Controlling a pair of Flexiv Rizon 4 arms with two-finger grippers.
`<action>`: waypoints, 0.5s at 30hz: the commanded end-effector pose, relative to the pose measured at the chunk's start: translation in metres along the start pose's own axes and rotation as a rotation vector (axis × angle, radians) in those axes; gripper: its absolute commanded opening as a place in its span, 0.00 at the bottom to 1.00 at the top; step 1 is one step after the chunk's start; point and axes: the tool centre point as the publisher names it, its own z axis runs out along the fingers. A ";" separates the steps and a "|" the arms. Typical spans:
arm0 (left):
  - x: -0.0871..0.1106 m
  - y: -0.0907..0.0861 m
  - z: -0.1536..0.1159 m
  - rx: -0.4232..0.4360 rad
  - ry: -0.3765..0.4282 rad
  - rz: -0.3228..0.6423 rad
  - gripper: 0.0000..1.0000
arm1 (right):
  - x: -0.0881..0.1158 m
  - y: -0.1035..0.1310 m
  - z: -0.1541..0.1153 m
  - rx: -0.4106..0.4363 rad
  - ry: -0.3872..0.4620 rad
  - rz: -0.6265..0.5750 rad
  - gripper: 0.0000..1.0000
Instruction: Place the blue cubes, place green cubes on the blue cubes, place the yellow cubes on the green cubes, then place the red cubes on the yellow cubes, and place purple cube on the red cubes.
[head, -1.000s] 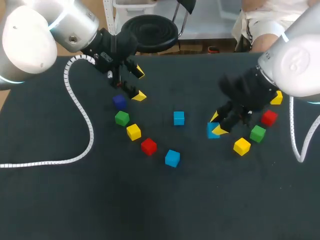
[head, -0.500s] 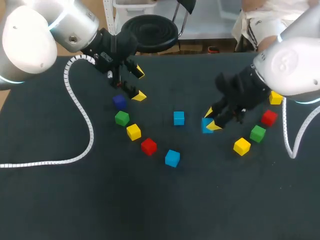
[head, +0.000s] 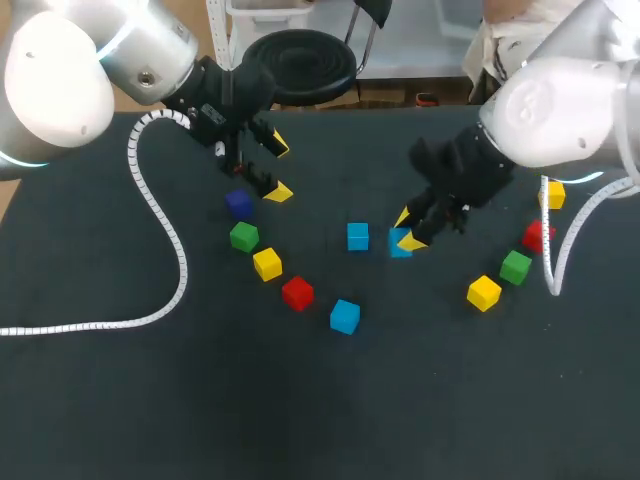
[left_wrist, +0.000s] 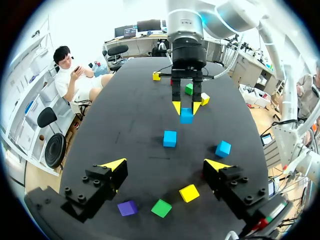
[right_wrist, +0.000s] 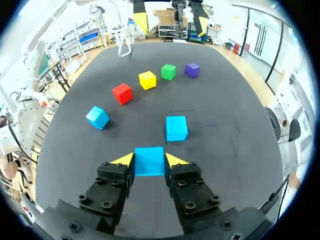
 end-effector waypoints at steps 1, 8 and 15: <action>-0.001 0.002 0.000 0.003 0.004 -0.001 1.00 | 0.001 -0.005 0.006 -0.002 0.002 0.005 0.00; -0.001 0.002 0.000 0.003 0.004 -0.001 1.00 | 0.001 -0.010 0.012 0.012 0.016 0.020 0.00; -0.001 0.002 0.000 0.003 0.004 -0.001 1.00 | -0.001 -0.012 0.016 0.014 0.013 0.014 0.00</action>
